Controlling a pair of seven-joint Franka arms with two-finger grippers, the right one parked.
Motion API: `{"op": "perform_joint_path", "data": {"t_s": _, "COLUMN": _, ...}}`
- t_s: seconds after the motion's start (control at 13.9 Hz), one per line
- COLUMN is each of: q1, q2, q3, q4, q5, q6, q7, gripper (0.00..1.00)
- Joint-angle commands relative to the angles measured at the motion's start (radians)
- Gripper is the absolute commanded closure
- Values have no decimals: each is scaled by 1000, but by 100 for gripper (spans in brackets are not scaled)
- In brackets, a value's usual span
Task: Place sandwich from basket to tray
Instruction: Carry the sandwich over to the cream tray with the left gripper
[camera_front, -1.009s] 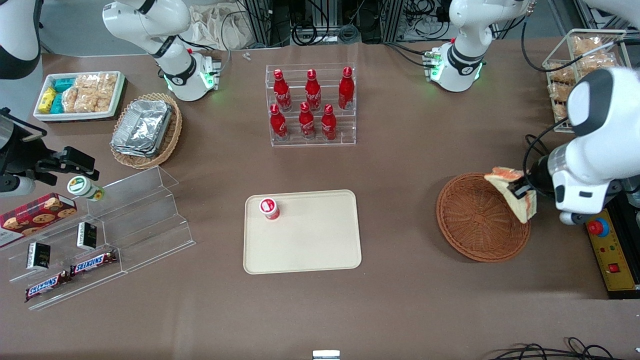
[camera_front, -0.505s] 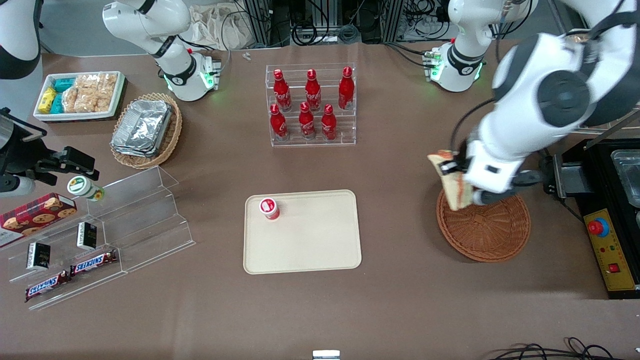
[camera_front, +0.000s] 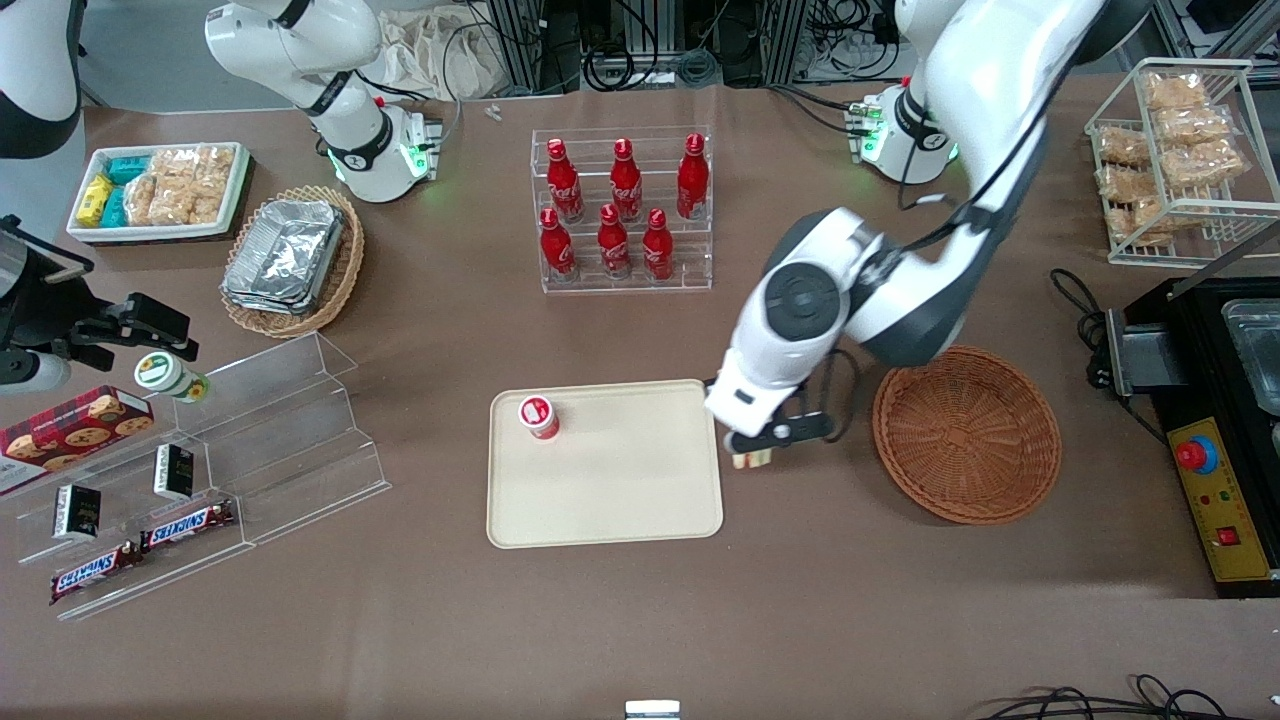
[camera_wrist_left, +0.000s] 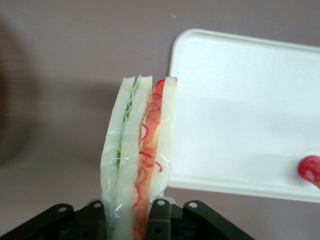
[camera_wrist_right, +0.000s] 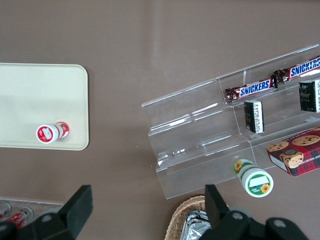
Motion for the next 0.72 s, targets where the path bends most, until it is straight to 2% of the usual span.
{"op": "perform_joint_path", "data": {"t_s": 0.0, "q1": -25, "q2": 107, "q3": 6, "q4": 63, "q5": 53, "q6": 96, "q7": -13, "gripper": 98}}
{"op": "perform_joint_path", "data": {"t_s": 0.14, "q1": -54, "q2": 141, "q3": 16, "q4": 81, "q5": 75, "q6": 118, "q7": -16, "gripper": 98}}
{"op": "perform_joint_path", "data": {"t_s": 0.5, "q1": -102, "q2": 286, "q3": 21, "q4": 233, "q5": 152, "q6": 118, "q7": -26, "gripper": 97}}
{"op": "perform_joint_path", "data": {"t_s": 0.65, "q1": -107, "q2": 313, "q3": 21, "q4": 241, "q5": 186, "q6": 124, "q7": -33, "gripper": 93}}
